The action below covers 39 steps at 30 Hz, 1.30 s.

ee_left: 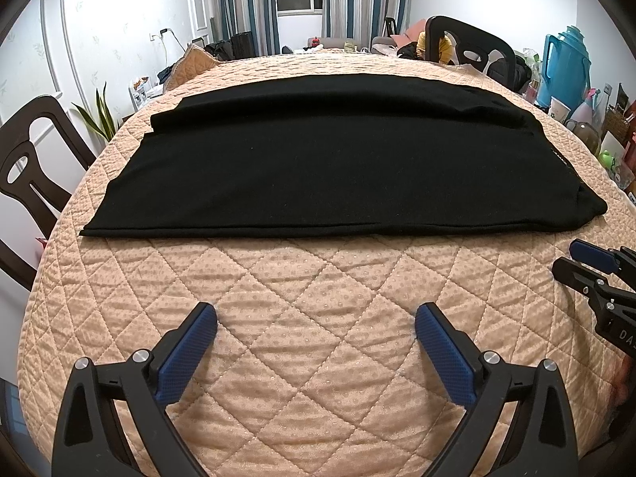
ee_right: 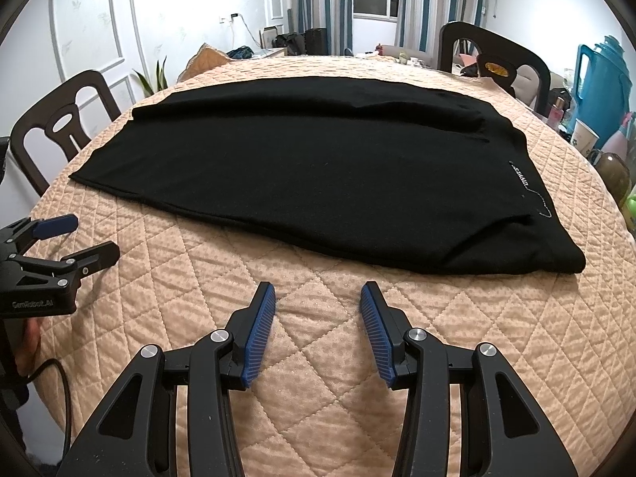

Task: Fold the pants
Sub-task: 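Grasp the waistband edge of the black pants with both grippers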

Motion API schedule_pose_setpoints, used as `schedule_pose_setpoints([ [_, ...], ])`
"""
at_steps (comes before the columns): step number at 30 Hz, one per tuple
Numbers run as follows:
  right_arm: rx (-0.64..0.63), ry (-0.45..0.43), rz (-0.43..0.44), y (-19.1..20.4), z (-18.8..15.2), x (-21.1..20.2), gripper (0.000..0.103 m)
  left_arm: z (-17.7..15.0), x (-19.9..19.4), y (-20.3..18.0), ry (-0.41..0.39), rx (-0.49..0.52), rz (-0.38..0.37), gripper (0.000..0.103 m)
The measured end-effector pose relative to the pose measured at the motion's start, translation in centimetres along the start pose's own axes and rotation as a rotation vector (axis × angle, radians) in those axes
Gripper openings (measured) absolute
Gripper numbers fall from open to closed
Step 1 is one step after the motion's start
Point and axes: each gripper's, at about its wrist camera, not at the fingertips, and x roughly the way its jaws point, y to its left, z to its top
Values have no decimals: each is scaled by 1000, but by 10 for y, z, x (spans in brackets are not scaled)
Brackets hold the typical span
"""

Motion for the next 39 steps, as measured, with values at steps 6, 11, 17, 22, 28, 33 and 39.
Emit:
schedule_pose_setpoints([
  [6, 45, -12, 34, -12, -1, -5, 46, 1, 0, 6, 5, -2, -18, 101],
  [11, 145, -22, -9, -47, -6, -14, 46, 5, -5, 29, -20, -85, -38, 101],
  [17, 325, -40, 19, -98, -14, -22, 46, 10, -5, 84, -39, -265, -61, 101],
  [22, 455, -56, 28, -129, -7, -17, 46, 15, 3, 119, -51, -371, -86, 96],
  [28, 585, -90, 35, -155, 3, -11, 46, 23, 11, 127, -64, -382, -42, 83],
  [33, 668, -140, 59, -161, 5, -9, 46, 33, 17, 128, -63, -381, 23, 63],
  [39, 754, -172, 40, -164, -1, -10, 35, 38, 22, 140, -57, -417, 60, 24],
])
